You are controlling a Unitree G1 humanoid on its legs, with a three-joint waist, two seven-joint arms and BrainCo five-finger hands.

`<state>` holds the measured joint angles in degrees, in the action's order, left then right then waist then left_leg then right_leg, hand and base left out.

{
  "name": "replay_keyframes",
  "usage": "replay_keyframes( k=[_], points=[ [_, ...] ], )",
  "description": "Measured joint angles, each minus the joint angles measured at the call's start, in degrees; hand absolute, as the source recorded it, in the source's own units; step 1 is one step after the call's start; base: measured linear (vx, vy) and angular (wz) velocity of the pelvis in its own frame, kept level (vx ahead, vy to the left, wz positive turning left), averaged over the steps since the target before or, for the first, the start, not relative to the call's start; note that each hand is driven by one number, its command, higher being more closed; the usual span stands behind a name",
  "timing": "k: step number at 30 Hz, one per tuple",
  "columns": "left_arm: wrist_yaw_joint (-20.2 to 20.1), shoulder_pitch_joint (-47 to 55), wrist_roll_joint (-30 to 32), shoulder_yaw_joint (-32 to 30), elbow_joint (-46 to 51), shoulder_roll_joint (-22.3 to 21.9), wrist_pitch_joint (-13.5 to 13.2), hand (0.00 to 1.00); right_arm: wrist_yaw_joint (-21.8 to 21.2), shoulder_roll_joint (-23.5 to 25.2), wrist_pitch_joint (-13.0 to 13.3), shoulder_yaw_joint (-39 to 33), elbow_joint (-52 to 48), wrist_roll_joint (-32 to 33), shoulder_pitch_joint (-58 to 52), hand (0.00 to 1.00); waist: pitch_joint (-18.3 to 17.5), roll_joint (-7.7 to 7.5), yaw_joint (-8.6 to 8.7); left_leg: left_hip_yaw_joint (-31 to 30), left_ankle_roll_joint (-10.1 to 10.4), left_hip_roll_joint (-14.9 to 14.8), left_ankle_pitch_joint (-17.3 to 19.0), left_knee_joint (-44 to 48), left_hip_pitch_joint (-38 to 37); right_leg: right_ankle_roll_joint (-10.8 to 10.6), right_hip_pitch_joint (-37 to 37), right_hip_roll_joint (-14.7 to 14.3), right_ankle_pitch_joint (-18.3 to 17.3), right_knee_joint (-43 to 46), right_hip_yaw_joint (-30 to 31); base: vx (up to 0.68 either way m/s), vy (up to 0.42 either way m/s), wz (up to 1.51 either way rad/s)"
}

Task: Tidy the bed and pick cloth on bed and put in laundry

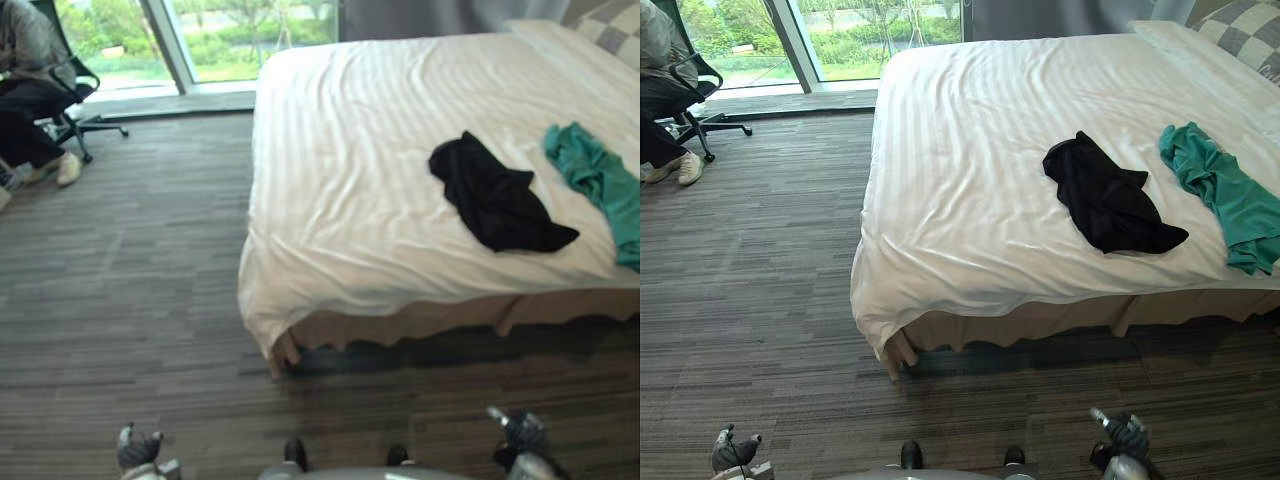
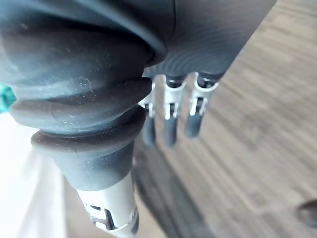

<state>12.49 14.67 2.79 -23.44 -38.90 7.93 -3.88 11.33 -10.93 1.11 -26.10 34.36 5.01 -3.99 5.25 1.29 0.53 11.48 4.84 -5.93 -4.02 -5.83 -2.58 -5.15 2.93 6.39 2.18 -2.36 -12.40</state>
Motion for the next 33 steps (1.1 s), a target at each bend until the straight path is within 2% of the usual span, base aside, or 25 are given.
replay_keyframes(
  k=[2,5,10,11,14,16,18,20,21,24,25,27,30,31,32,33],
  points=[
    [-0.3,0.0,-1.1,3.4,-0.5,-2.2,-0.9,0.0,-0.4,-2.8,1.5,5.2,-5.5,0.0,3.6,1.0,-0.1,-0.28,0.01,-0.1,0.0,0.0,0.0,0.0,-0.1,0.0,0.1,0.0,0.1,0.0,0.0,0.0,0.0,0.0],
    [-1.4,-0.1,-2.7,6.5,-2.3,-3.9,-1.4,0.0,-1.9,-3.7,3.7,9.8,-9.0,0.4,8.0,1.0,0.0,-0.63,-0.02,-0.4,-0.2,0.0,-0.2,0.0,-0.3,0.1,0.5,-0.1,0.1,-0.1,-0.4,0.01,-0.006,0.05],
    [-2.5,-0.2,-5.4,9.4,-3.3,-5.8,-1.6,0.0,-5.0,-3.4,5.6,20.3,-11.2,4.8,18.4,1.0,0.8,-1.5,-1.68,-2.7,-0.3,0.2,-0.3,0.0,1.4,0.0,0.6,0.0,0.0,-0.4,-2.4,0.02,-0.01,0.23],
    [-2.6,-0.2,-7.2,9.5,-3.8,-6.1,-1.6,0.0,-5.7,-2.8,6.4,21.7,-11.2,7.8,21.2,1.0,1.3,-1.51,-2.01,-3.5,-0.2,0.4,-0.5,0.0,2.1,0.0,0.4,0.1,0.0,-0.5,-3.3,0.01,0.0,0.28],
    [-3.1,-0.3,-10.0,9.5,-4.1,-7.2,-1.7,0.0,-6.6,-2.5,7.4,24.1,-11.1,13.2,28.8,1.0,3.7,-1.48,-4.6,-4.1,-0.4,0.2,-1.3,0.3,4.2,0.0,-1.6,0.3,0.1,0.2,-3.7,-0.01,-0.006,0.19],
    [-3.8,-0.6,-13.1,10.1,-3.9,-7.6,-2.2,0.0,-6.8,-2.5,7.7,25.1,-10.8,19.4,36.1,1.0,6.3,-1.4,-4.81,-5.8,-0.4,0.4,-2.5,0.4,6.7,0.1,-3.0,0.5,0.1,0.6,-5.4,-0.04,0.005,0.48],
    [-3.8,-1.0,-15.9,10.7,-3.7,-7.7,-2.9,0.0,-7.7,-2.6,9.0,25.4,-10.1,24.5,42.9,1.0,8.4,-1.13,-6.05,-7.0,-0.4,0.3,-3.2,0.4,9.1,0.2,-5.2,0.7,0.1,1.4,-6.6,-0.07,0.018,0.35],
    [-3.8,-1.4,-18.4,12.8,-1.4,-7.6,-4.0,0.0,-8.0,-3.2,10.9,25.3,-7.9,30.3,52.1,1.0,11.5,-0.29,-7.69,-9.0,-0.4,0.3,-4.4,0.4,12.4,0.4,-7.9,0.8,-0.1,2.8,-8.3,-0.09,0.0,0.39],
    [-3.9,-1.7,-18.6,13.3,-0.9,-7.6,-4.2,0.0,-8.0,-3.4,11.4,25.2,-7.1,31.6,54.6,1.0,12.3,0.08,-7.7,-9.7,-0.4,0.3,-4.8,0.4,13.3,0.5,-8.7,0.8,-0.2,3.3,-8.9,-0.09,0.0,0.52],
    [-4.9,-3.9,-20.3,16.3,0.9,-6.9,-5.1,0.0,-8.1,-4.7,13.7,23.7,-4.0,38.8,64.8,1.0,16.2,1.86,-9.79,-12.6,-0.1,0.3,-6.6,0.4,18.3,0.8,-12.6,0.9,-0.4,4.9,-11.7,-0.08,-0.004,0.5],
    [-4.9,-5.0,-20.7,17.9,2.3,-7.0,-5.5,0.0,-8.3,-5.4,14.6,22.2,-3.1,42.5,68.2,1.0,18.3,2.9,-10.86,-14.0,-0.1,0.4,-7.5,0.4,20.1,1.2,-14.0,1.0,-0.6,5.8,-13.0,-0.07,-0.012,0.51],
    [-5.0,-5.2,-21.4,20.1,4.7,-7.0,-6.3,0.0,-8.8,-5.5,16.2,21.2,-1.1,47.6,72.4,1.0,19.5,3.9,-11.19,-16.0,0.3,0.4,-8.6,0.4,23.7,1.3,-16.9,1.0,-0.7,6.6,-14.8,-0.08,-0.016,0.5],
    [-5.3,-7.8,-22.4,24.1,5.2,-7.2,-6.8,0.0,-8.9,-7.4,18.2,19.3,2.7,53.2,77.3,1.0,21.4,6.88,-13.89,-17.9,0.5,0.6,-10.1,0.4,29.1,1.6,-22.1,1.5,-1.0,8.7,-16.6,-0.07,-0.01,0.3],
    [-5.5,-9.0,-22.4,25.3,5.2,-7.1,-7.5,0.0,-8.8,-8.5,19.0,19.1,4.5,54.9,78.8,1.0,21.9,8.39,-14.72,-18.7,1.0,0.8,-10.6,0.4,31.5,1.7,-24.7,2.0,-1.4,10.1,-17.0,-0.07,-0.006,0.19],
    [-5.6,-9.5,-22.4,25.6,5.2,-7.1,-7.8,0.0,-8.8,-9.0,19.2,19.1,5.1,55.7,79.2,1.0,22.0,8.94,-15.01,-18.9,0.8,0.9,-10.9,0.4,32.6,1.7,-25.9,2.2,-1.5,10.8,-17.3,-0.08,-0.003,0.17],
    [-5.8,-11.2,-22.5,25.9,5.1,-7.1,-8.0,0.0,-8.7,-10.4,19.8,19.1,6.3,56.4,79.8,1.0,22.4,10.02,-16.03,-19.2,0.3,1.0,-11.4,0.4,34.8,1.8,-28.6,2.6,-2.0,12.4,-17.4,-0.07,0.0,0.09]
  ],
)
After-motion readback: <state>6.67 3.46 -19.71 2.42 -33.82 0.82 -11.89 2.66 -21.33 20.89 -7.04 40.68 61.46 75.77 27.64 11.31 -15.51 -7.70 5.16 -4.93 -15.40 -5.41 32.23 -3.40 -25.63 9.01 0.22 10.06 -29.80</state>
